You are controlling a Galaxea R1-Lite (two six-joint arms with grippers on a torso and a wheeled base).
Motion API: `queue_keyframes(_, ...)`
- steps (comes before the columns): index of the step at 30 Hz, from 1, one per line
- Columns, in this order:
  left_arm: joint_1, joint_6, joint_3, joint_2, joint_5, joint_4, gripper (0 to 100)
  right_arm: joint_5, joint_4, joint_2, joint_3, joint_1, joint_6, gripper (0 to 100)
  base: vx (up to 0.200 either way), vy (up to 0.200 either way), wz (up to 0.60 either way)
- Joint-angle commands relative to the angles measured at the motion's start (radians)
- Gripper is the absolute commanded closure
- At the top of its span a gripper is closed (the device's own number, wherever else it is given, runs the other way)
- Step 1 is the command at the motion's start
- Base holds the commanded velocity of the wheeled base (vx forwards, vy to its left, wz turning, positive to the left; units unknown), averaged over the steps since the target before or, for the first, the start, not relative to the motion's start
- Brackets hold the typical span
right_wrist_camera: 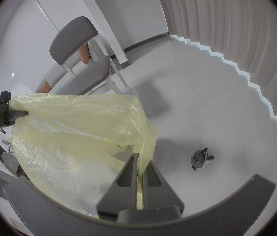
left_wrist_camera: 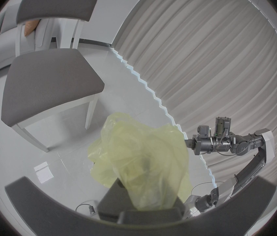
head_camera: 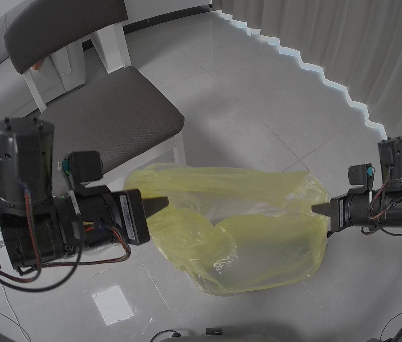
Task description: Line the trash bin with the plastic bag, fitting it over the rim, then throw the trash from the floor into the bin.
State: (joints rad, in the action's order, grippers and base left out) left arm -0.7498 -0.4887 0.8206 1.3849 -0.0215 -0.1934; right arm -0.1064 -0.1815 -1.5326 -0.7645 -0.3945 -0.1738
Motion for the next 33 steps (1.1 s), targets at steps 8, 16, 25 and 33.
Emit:
queue_keyframes(8,0.036,-0.022,-0.113,0.171,0.032,-0.098,100,0.008,-0.177,-0.186,0.142,-0.006,-0.03,100,0.0,0.0,0.0)
queue_keyframes(16,0.041,-0.024,-0.147,0.319,0.049,-0.241,100,-0.003,-0.271,-0.305,0.166,0.02,-0.03,100,0.0,0.0,0.0)
queue_keyframes(25,0.059,-0.077,-0.25,0.494,0.064,-0.544,100,-0.006,-0.418,-0.463,0.159,0.062,-0.024,100,0.0,0.0,0.0)
queue_keyframes(33,0.152,-0.077,-0.282,0.565,0.143,-0.601,100,-0.007,-0.444,-0.538,0.119,0.078,-0.019,100,0.0,0.0,0.0)
